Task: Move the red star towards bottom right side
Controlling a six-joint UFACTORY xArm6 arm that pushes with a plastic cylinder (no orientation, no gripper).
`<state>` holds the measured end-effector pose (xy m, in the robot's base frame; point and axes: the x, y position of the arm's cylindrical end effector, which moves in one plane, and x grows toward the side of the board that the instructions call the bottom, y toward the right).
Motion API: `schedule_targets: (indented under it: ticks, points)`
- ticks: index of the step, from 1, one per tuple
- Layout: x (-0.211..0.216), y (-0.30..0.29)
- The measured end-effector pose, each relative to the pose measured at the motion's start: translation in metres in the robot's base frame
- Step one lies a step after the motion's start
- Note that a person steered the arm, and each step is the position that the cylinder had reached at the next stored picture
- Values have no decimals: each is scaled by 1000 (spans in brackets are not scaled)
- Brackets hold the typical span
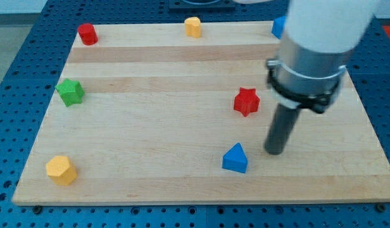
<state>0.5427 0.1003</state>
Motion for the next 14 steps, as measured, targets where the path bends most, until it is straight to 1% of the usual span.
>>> schedule_targets:
  ticks: [1, 2, 3, 5, 6, 8, 9, 10, 11, 12, 13, 14]
  points:
    - [20, -47]
    - [31, -80]
    - [31, -81]
    - [-36, -72]
    - [-49, -72]
    - [-114, -99]
    - [-133, -96]
    - [-131, -75]
    - [-101, -34]
    - [-75, -10]
    - [-74, -7]
    - [-87, -14]
